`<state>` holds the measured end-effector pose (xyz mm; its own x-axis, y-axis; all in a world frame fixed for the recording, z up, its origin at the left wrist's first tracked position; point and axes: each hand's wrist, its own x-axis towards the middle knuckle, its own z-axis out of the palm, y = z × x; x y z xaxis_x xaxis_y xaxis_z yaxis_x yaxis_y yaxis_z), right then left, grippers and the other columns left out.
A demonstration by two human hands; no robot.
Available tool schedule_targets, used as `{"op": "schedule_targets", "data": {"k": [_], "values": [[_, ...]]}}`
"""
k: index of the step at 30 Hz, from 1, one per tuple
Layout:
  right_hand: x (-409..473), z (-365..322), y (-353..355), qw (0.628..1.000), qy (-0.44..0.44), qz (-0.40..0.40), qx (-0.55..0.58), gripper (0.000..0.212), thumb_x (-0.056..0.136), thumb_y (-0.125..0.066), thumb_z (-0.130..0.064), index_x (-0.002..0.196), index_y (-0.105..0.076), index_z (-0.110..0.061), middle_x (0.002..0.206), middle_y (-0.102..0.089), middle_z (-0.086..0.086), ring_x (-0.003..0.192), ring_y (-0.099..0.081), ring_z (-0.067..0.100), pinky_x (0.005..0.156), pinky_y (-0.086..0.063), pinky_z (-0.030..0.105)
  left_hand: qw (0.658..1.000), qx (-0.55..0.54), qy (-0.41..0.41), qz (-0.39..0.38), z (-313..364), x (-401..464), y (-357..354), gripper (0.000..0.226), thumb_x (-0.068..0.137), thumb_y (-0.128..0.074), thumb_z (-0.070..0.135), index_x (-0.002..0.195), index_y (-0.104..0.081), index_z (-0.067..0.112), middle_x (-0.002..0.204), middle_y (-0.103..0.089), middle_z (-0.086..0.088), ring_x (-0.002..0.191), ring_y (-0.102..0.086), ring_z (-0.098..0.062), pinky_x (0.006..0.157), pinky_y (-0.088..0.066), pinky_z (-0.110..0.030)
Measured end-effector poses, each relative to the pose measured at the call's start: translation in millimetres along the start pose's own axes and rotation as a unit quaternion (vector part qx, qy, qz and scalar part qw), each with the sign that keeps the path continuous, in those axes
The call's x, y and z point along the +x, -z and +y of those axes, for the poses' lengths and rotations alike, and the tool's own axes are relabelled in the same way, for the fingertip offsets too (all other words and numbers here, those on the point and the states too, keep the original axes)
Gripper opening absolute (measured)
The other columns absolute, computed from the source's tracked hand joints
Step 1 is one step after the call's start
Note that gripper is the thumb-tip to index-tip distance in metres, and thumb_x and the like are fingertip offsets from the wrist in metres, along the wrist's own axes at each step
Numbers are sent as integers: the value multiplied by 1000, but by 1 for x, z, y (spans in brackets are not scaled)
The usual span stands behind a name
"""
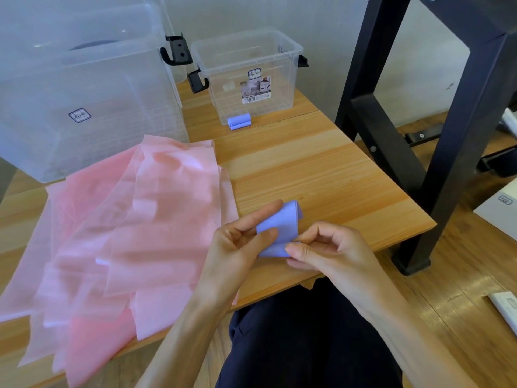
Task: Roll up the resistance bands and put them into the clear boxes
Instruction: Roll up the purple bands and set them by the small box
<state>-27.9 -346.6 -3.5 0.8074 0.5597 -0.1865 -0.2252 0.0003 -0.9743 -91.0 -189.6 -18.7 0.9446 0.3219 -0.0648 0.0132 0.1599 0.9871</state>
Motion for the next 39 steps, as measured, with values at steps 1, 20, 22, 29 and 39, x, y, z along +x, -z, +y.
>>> {"op": "schedule_targets", "data": {"k": [1, 20, 22, 29, 39], "values": [[1, -1, 0, 1000, -11, 6, 17, 11, 80, -75, -2, 79, -65, 1, 79, -72, 11, 82, -75, 21, 72, -59, 24, 1000, -8, 2, -19, 1, -1, 1, 43, 80, -64, 10, 121, -70, 24, 120, -71, -3, 118, -64, -21, 106, -47, -42], [0, 4, -1, 997, 61, 40, 26, 12, 81, -72, -7, 91, -68, -3, 88, -71, 12, 80, -74, 27, 68, -60, 28, 1000, -11, 6, -13, 0, -1, -4, 31, 93, -63, 22, 123, -67, 18, 117, -72, -8, 119, -64, -21, 109, -43, -47], [0, 4, -2, 998, 49, 32, 20, 10, 81, -73, -6, 86, -66, 0, 81, -72, 6, 78, -75, 25, 67, -60, 27, 1000, -19, 4, -3, -2, 1, -2, 32, 91, -62, 21, 122, -69, 17, 122, -70, -9, 124, -60, -23, 112, -38, -50], [-2, 0, -4, 1000, 20, 3, 15, 13, 82, -72, 2, 78, -60, 4, 77, -74, 10, 78, -75, 27, 67, -60, 26, 999, 15, -4, 39, -1, 4, -2, 26, 93, -64, 11, 111, -76, 25, 117, -73, -2, 121, -62, -19, 111, -41, -47], [-2, -4, 2, 999, 13, -27, -25, 16, 80, -74, -1, 79, -60, 6, 83, -70, 22, 79, -75, 28, 69, -61, 30, 998, 27, -5, 48, 4, 4, -3, 35, 86, -68, 5, 99, -79, 36, 109, -75, -3, 112, -65, -14, 105, -45, -36]]}}
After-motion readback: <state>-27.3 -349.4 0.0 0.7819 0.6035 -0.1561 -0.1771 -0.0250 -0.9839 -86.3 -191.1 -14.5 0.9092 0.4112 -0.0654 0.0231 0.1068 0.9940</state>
